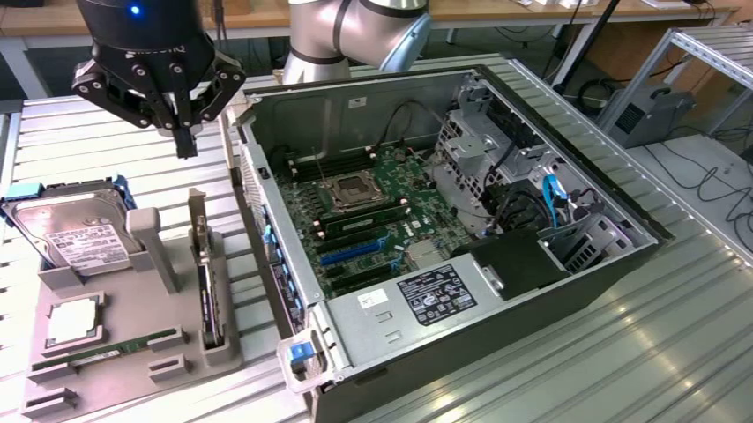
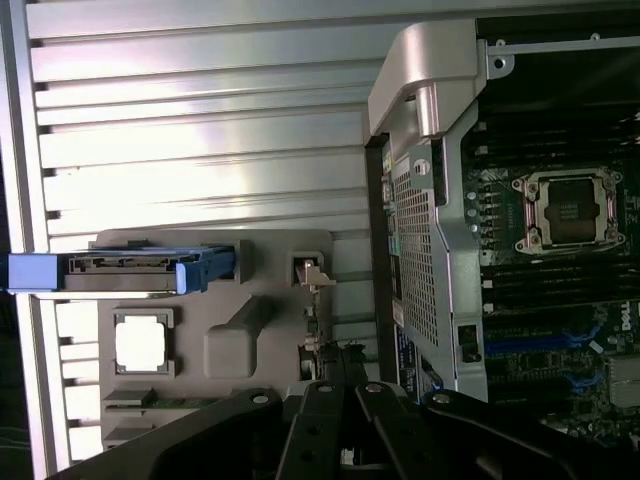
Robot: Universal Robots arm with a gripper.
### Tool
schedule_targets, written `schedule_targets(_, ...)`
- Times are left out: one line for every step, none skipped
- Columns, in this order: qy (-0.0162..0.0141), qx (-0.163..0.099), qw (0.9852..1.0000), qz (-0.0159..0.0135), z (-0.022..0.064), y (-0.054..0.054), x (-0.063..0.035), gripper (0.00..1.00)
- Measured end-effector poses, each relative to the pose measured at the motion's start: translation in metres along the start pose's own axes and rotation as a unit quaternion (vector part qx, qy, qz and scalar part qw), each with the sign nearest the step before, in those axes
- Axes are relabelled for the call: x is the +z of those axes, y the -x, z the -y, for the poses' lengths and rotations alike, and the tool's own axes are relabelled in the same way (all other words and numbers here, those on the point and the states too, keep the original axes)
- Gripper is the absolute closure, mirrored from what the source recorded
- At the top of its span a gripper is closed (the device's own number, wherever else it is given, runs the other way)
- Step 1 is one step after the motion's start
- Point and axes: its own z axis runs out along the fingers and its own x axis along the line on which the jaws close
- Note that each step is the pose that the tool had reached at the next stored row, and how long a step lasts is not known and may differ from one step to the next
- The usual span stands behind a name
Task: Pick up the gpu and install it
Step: 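Reach for the gpu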
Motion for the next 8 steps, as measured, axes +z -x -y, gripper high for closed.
schedule_targets(0.0, 0.0, 1.0, 0.0, 0.0, 0.0, 0.0, 0.89)
schedule_targets(0.0, 0.0, 1.0, -0.0001, 0.0, -0.0001, -0.0001, 0.89)
schedule_targets(0.0, 0.0, 1.0, -0.0001, 0.0001, -0.0001, -0.0001, 0.89)
schedule_targets(0.0, 0.0, 1.0, -0.0001, 0.0007, -0.0001, -0.0001, 0.89)
schedule_targets(0.0, 0.0, 1.0, -0.0001, 0.0014, 0.0, -0.0001, 0.89)
schedule_targets(-0.0001, 0.0, 1.0, -0.0001, 0.0021, 0.0, -0.0002, 0.89)
schedule_targets(0.0, 0.0, 1.0, -0.0001, 0.003, 0.0001, -0.0002, 0.89)
schedule_targets(0.0, 0.0, 1.0, -0.0001, 0.0039, 0.0002, -0.0002, 0.89)
